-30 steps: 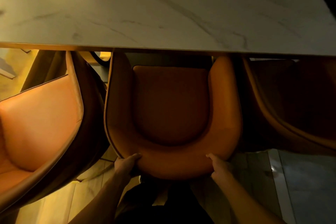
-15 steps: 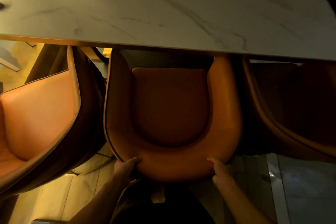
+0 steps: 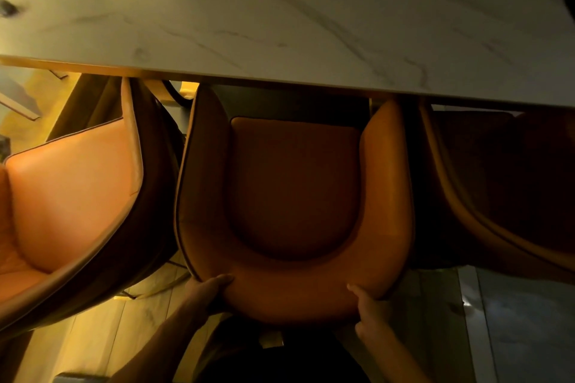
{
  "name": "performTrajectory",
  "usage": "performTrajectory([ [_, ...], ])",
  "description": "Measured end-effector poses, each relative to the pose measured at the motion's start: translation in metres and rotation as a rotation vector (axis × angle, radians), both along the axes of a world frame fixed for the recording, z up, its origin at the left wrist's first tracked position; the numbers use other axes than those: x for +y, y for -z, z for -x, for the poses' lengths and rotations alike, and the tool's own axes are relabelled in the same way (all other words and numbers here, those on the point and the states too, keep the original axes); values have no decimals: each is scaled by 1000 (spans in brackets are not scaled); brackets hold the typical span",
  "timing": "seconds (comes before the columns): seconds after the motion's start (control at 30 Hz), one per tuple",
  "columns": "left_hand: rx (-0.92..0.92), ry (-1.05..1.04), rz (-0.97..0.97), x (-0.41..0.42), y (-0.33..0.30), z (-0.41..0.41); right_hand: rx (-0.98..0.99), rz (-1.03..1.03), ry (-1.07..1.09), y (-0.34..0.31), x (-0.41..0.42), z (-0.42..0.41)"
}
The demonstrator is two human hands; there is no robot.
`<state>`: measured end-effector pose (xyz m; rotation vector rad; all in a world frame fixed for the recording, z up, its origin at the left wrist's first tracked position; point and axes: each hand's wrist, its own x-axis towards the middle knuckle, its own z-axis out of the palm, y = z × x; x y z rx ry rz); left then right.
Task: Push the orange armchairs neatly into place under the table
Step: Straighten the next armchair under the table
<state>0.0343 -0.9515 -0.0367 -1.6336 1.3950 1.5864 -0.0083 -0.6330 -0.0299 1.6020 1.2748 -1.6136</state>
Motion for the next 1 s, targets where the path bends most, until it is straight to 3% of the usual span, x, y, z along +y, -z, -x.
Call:
performTrajectory([
  [0.53, 42, -36, -22, -10, -1, -2, 43, -56, -150, -1, -7, -6],
  [1.0, 71, -42, -53, -35, 7, 2, 53, -97, -136, 0, -30, -2],
])
